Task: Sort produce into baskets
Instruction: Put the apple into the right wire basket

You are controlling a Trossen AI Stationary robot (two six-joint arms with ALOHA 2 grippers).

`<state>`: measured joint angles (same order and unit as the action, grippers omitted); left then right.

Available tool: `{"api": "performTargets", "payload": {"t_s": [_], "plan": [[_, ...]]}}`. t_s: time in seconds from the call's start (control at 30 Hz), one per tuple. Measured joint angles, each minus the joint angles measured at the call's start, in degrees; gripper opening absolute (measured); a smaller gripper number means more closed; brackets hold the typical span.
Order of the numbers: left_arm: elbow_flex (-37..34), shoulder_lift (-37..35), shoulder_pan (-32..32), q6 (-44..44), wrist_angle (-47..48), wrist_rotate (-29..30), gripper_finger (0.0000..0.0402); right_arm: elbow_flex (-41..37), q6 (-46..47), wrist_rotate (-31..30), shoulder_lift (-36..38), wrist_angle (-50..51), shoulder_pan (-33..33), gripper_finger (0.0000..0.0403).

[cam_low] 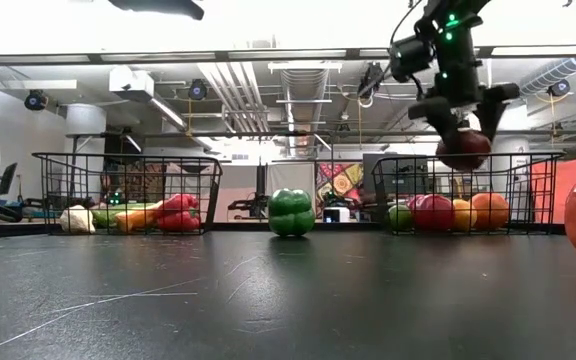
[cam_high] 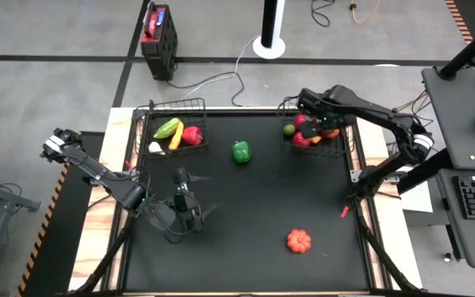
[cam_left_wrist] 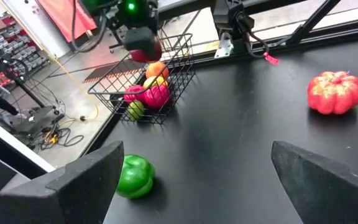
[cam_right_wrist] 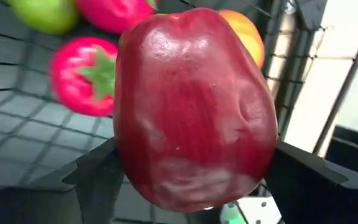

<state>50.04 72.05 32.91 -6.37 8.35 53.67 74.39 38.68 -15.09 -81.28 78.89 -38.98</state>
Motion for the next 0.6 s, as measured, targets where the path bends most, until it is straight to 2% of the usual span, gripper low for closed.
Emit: {"api": "performTargets", "payload": {"t_s": [0.33,0.6], "plan": [[-0.02,-0.02,-0.26,0.00,0.76,0.00,0.0389,-3.60,1.42,-3.38,0.00,0.18,-2.98,0.0327],[-0.04,-0.04,-0.54,0.02,0.85,0.00,0.0389,-4.68,-0.24,-3.47,-0.01,-0.19,-3.33,0.0331]]}}
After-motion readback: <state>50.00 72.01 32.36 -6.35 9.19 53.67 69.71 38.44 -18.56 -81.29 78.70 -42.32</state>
